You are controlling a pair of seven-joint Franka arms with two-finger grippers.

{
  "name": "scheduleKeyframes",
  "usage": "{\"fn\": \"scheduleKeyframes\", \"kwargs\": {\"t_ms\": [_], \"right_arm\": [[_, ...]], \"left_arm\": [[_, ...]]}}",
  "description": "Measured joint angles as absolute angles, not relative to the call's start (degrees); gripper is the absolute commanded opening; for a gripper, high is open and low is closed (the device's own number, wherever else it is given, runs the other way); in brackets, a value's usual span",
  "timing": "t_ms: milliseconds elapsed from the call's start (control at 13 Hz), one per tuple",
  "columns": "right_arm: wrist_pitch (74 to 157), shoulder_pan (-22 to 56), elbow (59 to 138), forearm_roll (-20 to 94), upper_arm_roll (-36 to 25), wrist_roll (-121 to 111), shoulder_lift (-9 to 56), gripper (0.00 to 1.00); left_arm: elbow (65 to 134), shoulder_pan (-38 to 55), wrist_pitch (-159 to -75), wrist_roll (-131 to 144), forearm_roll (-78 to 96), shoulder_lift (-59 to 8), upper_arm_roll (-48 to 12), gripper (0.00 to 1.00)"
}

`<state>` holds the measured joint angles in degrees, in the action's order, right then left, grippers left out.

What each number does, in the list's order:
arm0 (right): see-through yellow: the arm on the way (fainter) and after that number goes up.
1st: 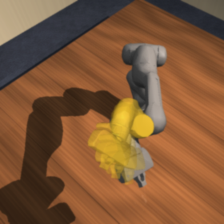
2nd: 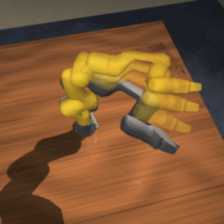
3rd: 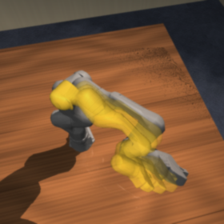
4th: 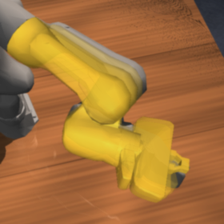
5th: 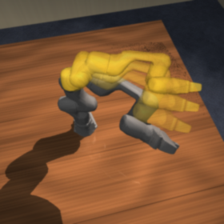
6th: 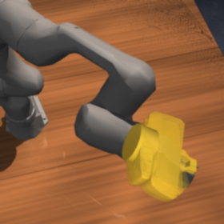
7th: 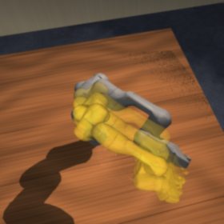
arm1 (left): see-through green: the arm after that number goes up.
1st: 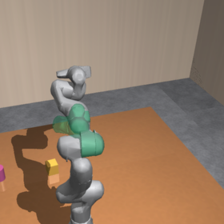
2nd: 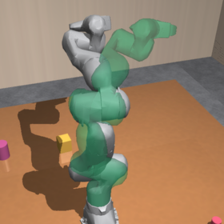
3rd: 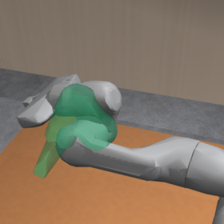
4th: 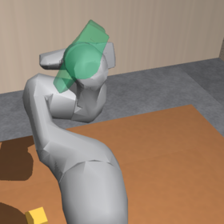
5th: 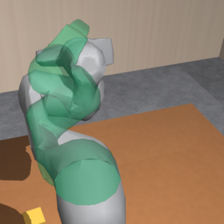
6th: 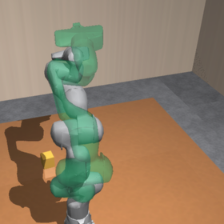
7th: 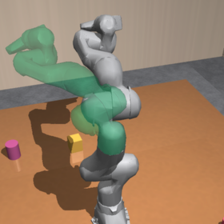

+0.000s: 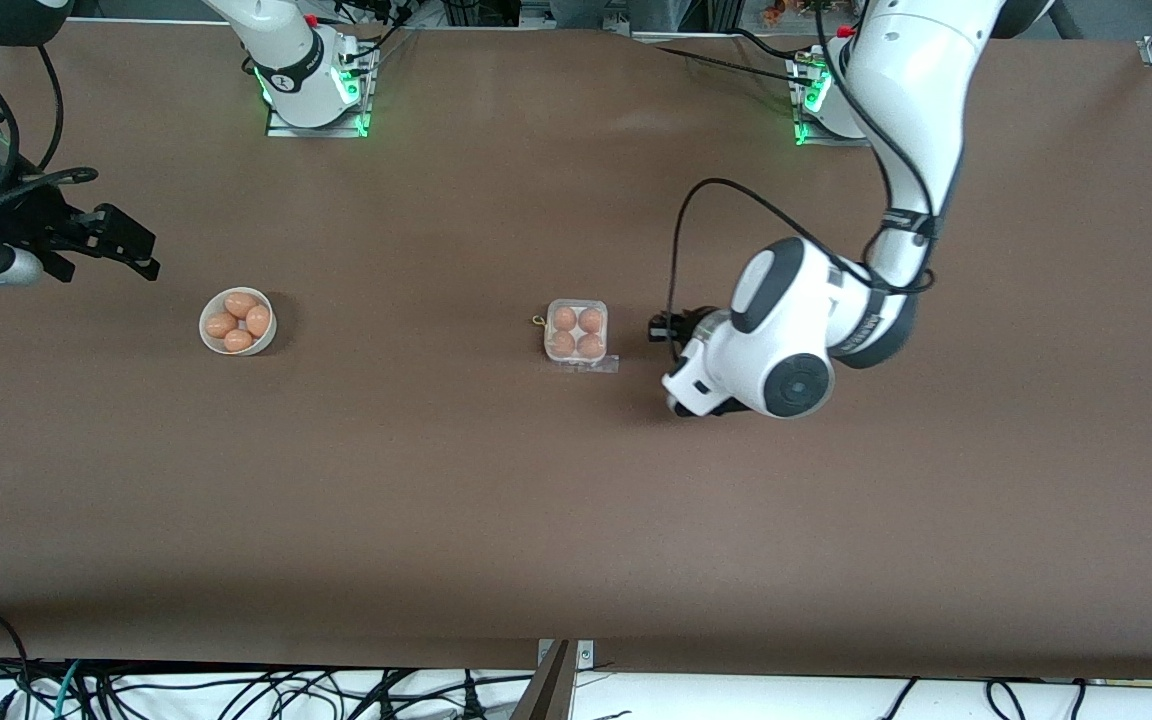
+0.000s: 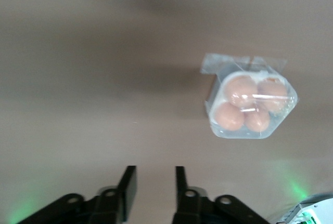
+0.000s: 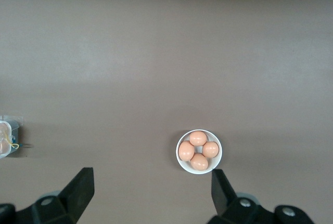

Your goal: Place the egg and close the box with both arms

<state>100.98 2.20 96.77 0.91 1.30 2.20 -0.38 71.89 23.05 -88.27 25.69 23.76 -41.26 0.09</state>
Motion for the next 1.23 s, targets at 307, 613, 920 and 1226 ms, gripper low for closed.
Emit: {"fn": "scheduleKeyframes", "kwargs": {"t_ms": [307, 613, 920, 1226], "right_arm": [[101.0, 2.2, 96.8, 0.9, 1.3, 2.2, -0.4, 1.00], [101.1, 2.2, 96.8, 0.9, 1.3, 2.2, -0.3, 1.00], [101.2, 2.2, 96.8, 0.9, 1.3, 2.2, -0.3, 1.00], [101.2, 2.2, 96.8, 0.9, 1.3, 2.2, -0.3, 1.00]], "left_arm": [[65.3, 18.5, -86.5, 25.6, 14.9, -40.3, 0.1, 1.00], [62.7, 18.2, -86.4, 25.7, 6.6, -39.1, 1.6, 1.00], [62.2, 18.1, -86.4, 25.7, 2.2, -37.7, 4.0, 1.00], [62.0, 16.8, -86.4, 25.6, 1.6, -36.1, 6.3, 1.00]]}}
